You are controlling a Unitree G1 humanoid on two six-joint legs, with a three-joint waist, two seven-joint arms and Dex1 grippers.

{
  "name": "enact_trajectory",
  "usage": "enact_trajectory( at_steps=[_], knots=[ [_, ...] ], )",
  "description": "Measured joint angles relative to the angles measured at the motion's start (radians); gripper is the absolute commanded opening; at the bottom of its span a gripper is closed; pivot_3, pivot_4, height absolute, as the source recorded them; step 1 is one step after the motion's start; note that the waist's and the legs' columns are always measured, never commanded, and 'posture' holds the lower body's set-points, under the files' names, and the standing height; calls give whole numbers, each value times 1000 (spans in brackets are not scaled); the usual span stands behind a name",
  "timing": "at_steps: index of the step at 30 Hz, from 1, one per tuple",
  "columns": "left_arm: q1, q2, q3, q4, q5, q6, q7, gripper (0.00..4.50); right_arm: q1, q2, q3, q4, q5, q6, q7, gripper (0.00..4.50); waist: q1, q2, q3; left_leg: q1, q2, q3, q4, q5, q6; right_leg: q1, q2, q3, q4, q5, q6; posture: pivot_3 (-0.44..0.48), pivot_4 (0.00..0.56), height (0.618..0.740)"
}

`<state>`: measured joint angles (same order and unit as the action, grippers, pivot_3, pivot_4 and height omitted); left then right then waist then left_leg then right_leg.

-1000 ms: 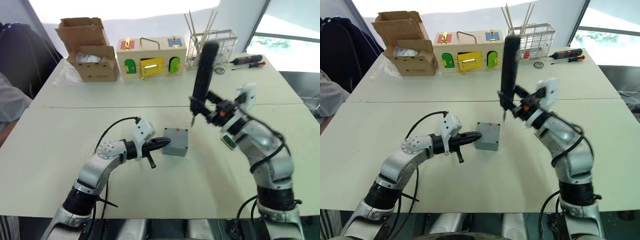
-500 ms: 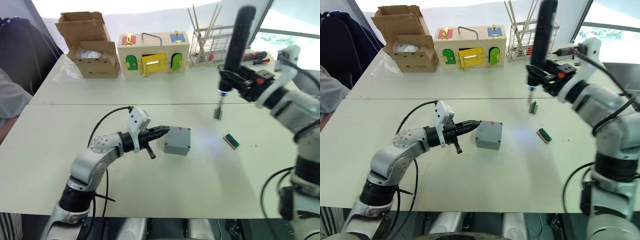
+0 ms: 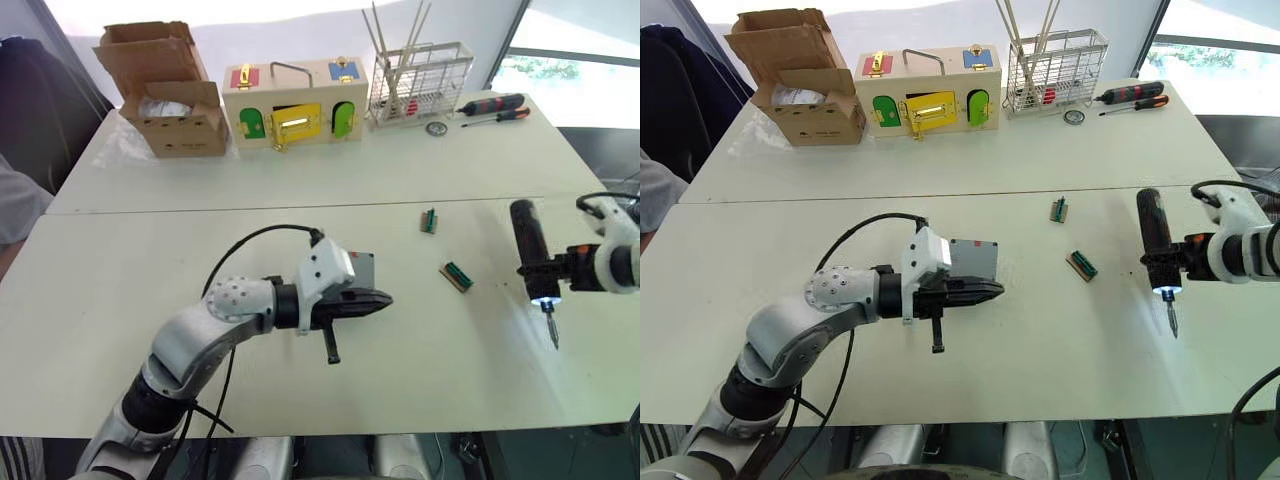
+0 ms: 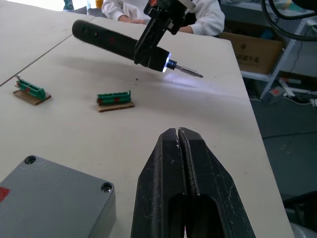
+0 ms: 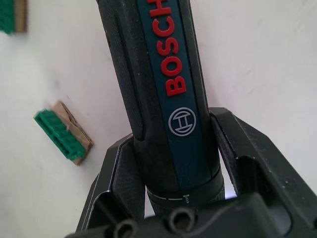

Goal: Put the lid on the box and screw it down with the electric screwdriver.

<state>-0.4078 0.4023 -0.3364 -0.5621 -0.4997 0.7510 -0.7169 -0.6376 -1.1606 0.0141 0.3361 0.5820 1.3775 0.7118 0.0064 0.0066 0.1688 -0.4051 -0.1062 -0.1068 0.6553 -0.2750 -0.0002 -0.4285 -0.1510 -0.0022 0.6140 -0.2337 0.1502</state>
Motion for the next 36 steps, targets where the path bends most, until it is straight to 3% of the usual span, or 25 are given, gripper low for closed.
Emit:
enact_trajectory(
  at_steps=[9,11,12,15,16,19,23,28,31,36],
  knots=[
    [57,12,12,0,21,2,52,0,-85,30,87,199,-125,-84,90,1884,8,0,1,-2,-1,-2,7,2,-4,1,0,0,1,0,1,0,150,740],
    [60,14,30,-1,19,2,61,0,-90,35,98,203,-147,-100,106,2876,8,-1,1,-2,-1,-2,8,2,-4,2,0,0,1,1,1,0,150,740],
    [61,19,45,-1,19,2,67,0,-92,41,100,209,-160,-108,108,3085,7,-1,1,-2,-1,-2,8,2,-4,2,0,0,1,1,1,0,150,740],
    [61,36,82,4,43,-3,95,0,-100,48,101,219,-203,-136,100,4271,8,-1,1,-2,-1,-2,8,2,-4,2,0,0,0,1,1,0,150,740],
    [58,39,92,21,64,-12,115,0,-100,53,100,217,-216,-147,96,4471,8,-1,1,-2,-1,-2,8,2,-4,2,0,0,0,1,1,0,150,740],
    [58,37,152,86,89,-44,152,0,-100,62,98,187,-247,-177,70,4471,7,-1,1,-2,-1,-2,9,2,-4,2,0,0,1,1,2,0,150,740],
    [59,63,273,127,84,-66,164,0,-122,92,11,32,-240,-271,53,4471,-3,0,1,-3,0,-1,7,2,-4,0,1,0,1,1,2,0,150,740],
    [65,133,267,198,125,-66,136,0,-32,187,-106,-452,-80,-342,127,4471,7,-2,0,-2,0,-5,7,2,-5,1,2,-2,1,1,2,0,150,740],
    [61,138,241,267,135,-68,103,0,123,227,-41,-698,-5,-330,161,4471,28,-3,1,-3,-2,-6,11,2,-4,3,0,-2,1,1,2,0,150,740],
    [49,150,154,309,157,-83,11,0,290,242,39,-834,10,-314,139,4471,35,-4,1,-3,-3,-5,12,1,-3,4,-1,-1,1,2,2,0,150,740]
  ],
)
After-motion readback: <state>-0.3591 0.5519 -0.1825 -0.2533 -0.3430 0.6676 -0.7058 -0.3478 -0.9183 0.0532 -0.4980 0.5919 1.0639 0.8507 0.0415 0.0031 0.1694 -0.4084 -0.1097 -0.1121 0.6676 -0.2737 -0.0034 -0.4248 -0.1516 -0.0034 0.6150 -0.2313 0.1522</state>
